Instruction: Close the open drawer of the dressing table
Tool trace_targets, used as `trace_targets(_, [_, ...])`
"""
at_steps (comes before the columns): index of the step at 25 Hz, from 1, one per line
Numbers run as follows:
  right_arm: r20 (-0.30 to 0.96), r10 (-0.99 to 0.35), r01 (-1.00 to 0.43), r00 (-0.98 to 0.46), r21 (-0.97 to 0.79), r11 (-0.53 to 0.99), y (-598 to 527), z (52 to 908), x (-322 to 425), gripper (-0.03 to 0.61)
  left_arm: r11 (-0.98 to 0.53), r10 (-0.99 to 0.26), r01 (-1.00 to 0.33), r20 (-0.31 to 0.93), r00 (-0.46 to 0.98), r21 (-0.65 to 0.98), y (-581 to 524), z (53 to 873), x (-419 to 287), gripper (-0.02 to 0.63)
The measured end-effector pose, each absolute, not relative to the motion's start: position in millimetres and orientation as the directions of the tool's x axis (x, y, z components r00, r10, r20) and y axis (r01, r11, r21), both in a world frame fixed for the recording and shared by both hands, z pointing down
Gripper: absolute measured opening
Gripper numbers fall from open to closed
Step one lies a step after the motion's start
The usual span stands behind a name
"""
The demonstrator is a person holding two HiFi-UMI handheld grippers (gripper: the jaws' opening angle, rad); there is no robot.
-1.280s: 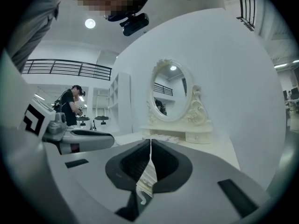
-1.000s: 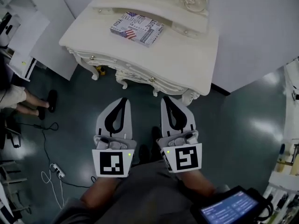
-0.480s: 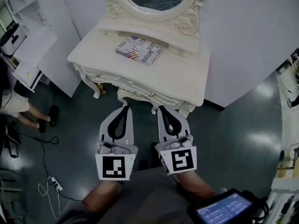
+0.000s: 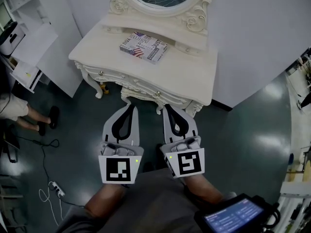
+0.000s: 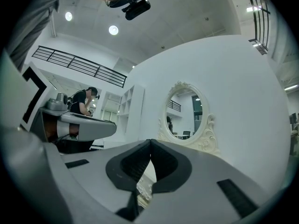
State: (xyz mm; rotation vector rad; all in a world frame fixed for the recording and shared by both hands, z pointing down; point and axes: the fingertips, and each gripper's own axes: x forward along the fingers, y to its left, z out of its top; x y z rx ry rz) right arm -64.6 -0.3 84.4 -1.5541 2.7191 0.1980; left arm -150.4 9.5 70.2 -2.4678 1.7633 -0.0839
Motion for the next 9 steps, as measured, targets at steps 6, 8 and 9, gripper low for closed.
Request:
trace_targets(6, [-0.068,-0.857,-0.857,-0.51,0.118,0.501,3.3,85.7,-64.5,0.014,-0.325,-0.944,-0.939,-0.015,0.329,-0.114,13.0,73.8,-149.8,0.015])
trace_targets(8, [-0.071,-0.857,-0.857,-0.511,0.121,0.501,5.8,84.1,-64.8,0.014,-0.328,-0.944,-0.937,-0.004,0.331,-0.119,15.9,74.9,-150.1,0.015])
trace_targets(9, [-0.072,-0.857,-0.857,-0.511,0.123,0.501,7.0,83.2,-65.0,0.014,-0.329,-0.944,-0.937,0.001,0.331,-0.12,17.4,75.3,-150.2,0.015])
